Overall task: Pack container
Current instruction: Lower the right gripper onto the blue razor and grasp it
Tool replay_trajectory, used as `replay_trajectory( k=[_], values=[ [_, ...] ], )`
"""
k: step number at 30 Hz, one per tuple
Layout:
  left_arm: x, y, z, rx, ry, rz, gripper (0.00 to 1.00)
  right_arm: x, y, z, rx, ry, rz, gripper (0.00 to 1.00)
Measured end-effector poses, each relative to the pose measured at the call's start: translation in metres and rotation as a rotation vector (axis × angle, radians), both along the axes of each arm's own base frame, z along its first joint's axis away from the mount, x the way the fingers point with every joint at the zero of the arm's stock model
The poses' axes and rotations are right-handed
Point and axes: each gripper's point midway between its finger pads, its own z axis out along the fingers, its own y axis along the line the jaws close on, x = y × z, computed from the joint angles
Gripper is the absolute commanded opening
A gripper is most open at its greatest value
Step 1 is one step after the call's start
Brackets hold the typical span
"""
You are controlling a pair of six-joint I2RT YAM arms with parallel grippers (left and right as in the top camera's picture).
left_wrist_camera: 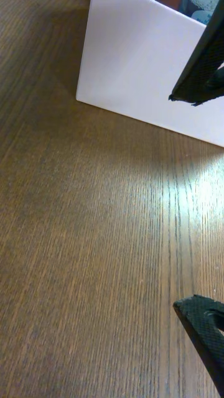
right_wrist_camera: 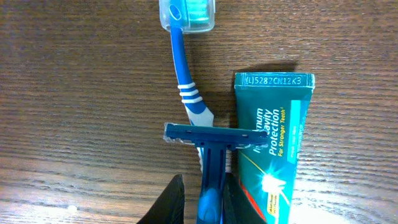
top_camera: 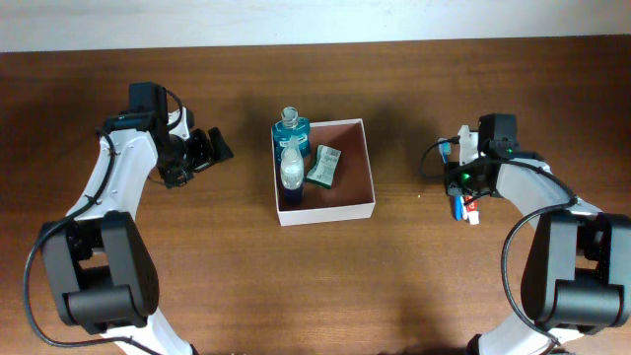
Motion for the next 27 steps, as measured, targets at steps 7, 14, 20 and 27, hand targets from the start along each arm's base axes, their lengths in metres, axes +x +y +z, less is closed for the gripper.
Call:
replay_trajectory(
  k=[7, 14, 20, 27],
  values=[
    [0.0, 0.0, 0.0, 0.0, 0.0, 0.0, 0.99, -0.003, 0.0, -0.001, 0.001, 0.012, 0.0, 0.12],
    [0.0, 0.0, 0.0, 0.0, 0.0, 0.0, 0.99, -0.004, 0.0, -0.001, 0.002, 0.02, 0.0, 0.11],
    [0.0, 0.0, 0.0, 0.0, 0.0, 0.0, 0.99, -0.007, 0.001, -0.001, 0.007, 0.036, -0.006, 0.11],
    [0.0, 0.0, 0.0, 0.0, 0.0, 0.0, 0.99, 0.005, -0.001, 0.028, 0.015, 0.054, -0.026, 0.05]
  ],
)
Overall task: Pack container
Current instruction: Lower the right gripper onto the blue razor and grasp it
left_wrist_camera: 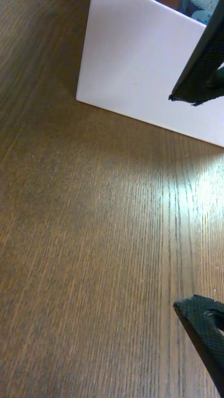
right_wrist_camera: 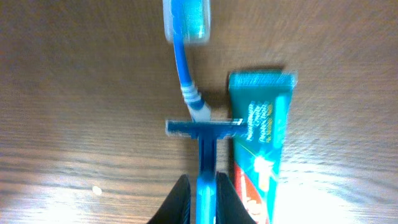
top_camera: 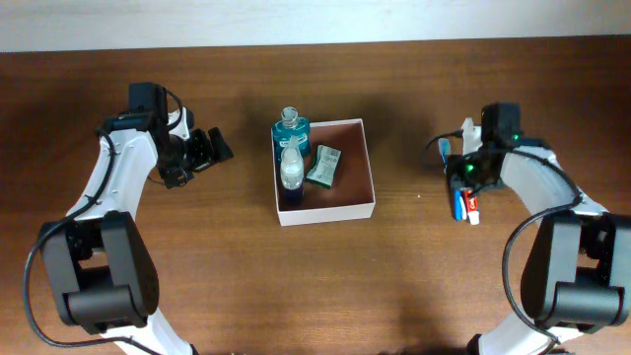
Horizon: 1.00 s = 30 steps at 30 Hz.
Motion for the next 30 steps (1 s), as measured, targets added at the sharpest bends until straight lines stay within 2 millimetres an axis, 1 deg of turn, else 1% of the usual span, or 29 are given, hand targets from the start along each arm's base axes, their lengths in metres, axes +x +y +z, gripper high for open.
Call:
replay_trajectory(
  k=[4, 7, 9, 12, 18, 20, 27, 30],
  values=[
    [0.0, 0.0, 0.0, 0.0, 0.0, 0.0, 0.99, 0.012, -0.002, 0.026, 0.003, -0.013, -0.019, 0.05],
    [0.0, 0.0, 0.0, 0.0, 0.0, 0.0, 0.99, 0.018, -0.003, 0.036, 0.001, -0.026, -0.02, 0.24],
    [0.0, 0.0, 0.0, 0.0, 0.0, 0.0, 0.99, 0.018, -0.002, 0.037, 0.003, -0.026, -0.024, 0.3],
    [0.0, 0.0, 0.0, 0.0, 0.0, 0.0, 0.99, 0.017, -0.002, 0.034, 0.003, -0.028, -0.023, 0.38],
    [0.0, 0.0, 0.0, 0.0, 0.0, 0.0, 0.99, 0.006, -0.001, 0.013, 0.005, -0.005, -0.023, 0.48],
    [0.0, 0.0, 0.0, 0.0, 0.0, 0.0, 0.99, 0.005, -0.001, 0.007, 0.002, -0.009, -0.023, 0.5],
    [0.0, 0.0, 0.0, 0.0, 0.0, 0.0, 1.0, 0.003, -0.004, -0.004, -0.015, -0.021, -0.029, 0.51],
    [0.0, 0.0, 0.0, 0.0, 0.0, 0.0, 1.0, 0.003, -0.004, -0.005, -0.019, -0.02, -0.029, 0.5]
  ],
)
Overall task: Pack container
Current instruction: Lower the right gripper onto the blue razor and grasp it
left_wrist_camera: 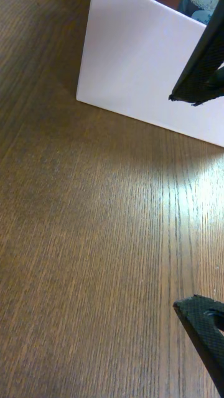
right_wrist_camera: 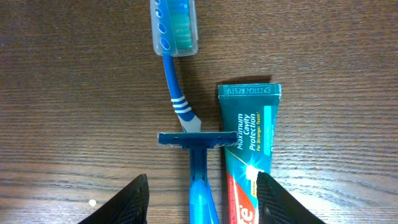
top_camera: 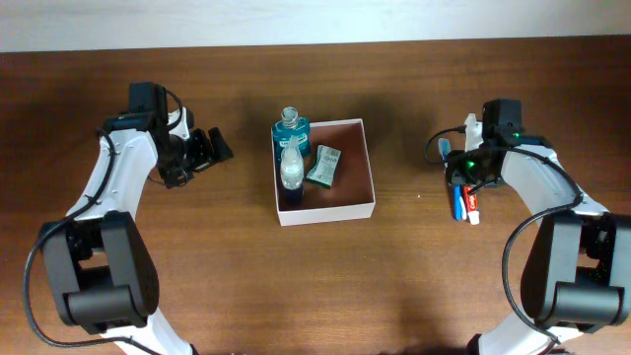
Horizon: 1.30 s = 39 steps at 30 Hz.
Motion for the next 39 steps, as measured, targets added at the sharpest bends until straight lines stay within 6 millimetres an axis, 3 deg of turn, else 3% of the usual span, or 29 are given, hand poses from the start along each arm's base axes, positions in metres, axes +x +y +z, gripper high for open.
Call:
replay_trajectory(
  k=[7, 10, 16, 28, 34, 39],
  values=[
    [0.0, 0.0, 0.0, 0.0, 0.0, 0.0, 0.99, -0.001, 0.0, -0.007, 0.001, 0.018, -0.001, 0.49],
    [0.0, 0.0, 0.0, 0.0, 0.0, 0.0, 1.0, -0.003, 0.0, -0.017, 0.002, 0.044, -0.001, 0.35],
    [0.0, 0.0, 0.0, 0.0, 0.0, 0.0, 0.99, -0.002, -0.001, -0.019, -0.001, 0.042, -0.003, 0.21],
    [0.0, 0.0, 0.0, 0.0, 0.0, 0.0, 0.99, -0.002, -0.001, -0.022, -0.001, 0.046, -0.002, 0.18],
    [0.0, 0.0, 0.0, 0.0, 0.0, 0.0, 0.99, 0.0, -0.001, -0.024, -0.001, 0.043, -0.004, 0.07],
    [0.0, 0.0, 0.0, 0.0, 0.0, 0.0, 0.99, 0.0, -0.001, -0.024, -0.001, 0.043, -0.002, 0.04]
  ],
)
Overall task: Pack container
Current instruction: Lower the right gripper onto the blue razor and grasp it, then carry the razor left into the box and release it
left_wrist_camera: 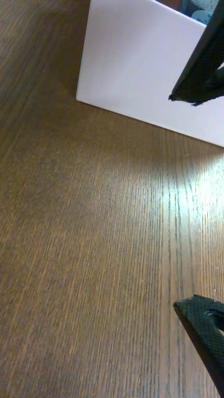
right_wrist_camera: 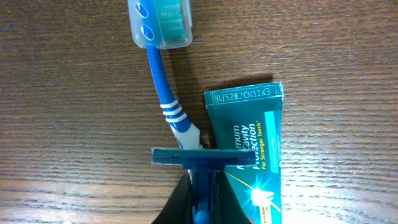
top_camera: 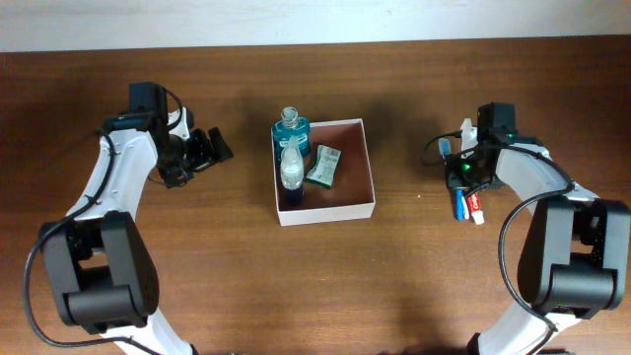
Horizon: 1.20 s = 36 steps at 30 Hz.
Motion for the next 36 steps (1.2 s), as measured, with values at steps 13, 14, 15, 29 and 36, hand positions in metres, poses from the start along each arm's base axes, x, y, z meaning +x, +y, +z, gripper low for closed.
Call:
replay_trajectory(
  k=[13, 14, 15, 29, 36],
  values=[
    [0.0, 0.0, 0.0, 0.0, 0.0, 0.0, 0.99, 0.002, 0.013, 0.025, 0.07, 0.048, 0.013, 0.04],
    [0.0, 0.0, 0.0, 0.002, 0.0, 0.0, 0.99, 0.012, 0.015, 0.038, 0.078, 0.027, 0.012, 0.04],
    [0.0, 0.0, 0.0, 0.002, 0.0, 0.0, 0.99, 0.017, 0.019, 0.05, 0.088, 0.026, 0.014, 0.04],
    [0.0, 0.0, 0.0, 0.003, 0.0, 0.001, 0.99, 0.055, 0.202, 0.15, 0.183, -0.192, 0.306, 0.05],
    [0.0, 0.0, 0.0, 0.003, 0.0, 0.001, 0.99, 0.037, 0.263, 0.148, 0.127, -0.219, 0.413, 0.05]
  ],
)
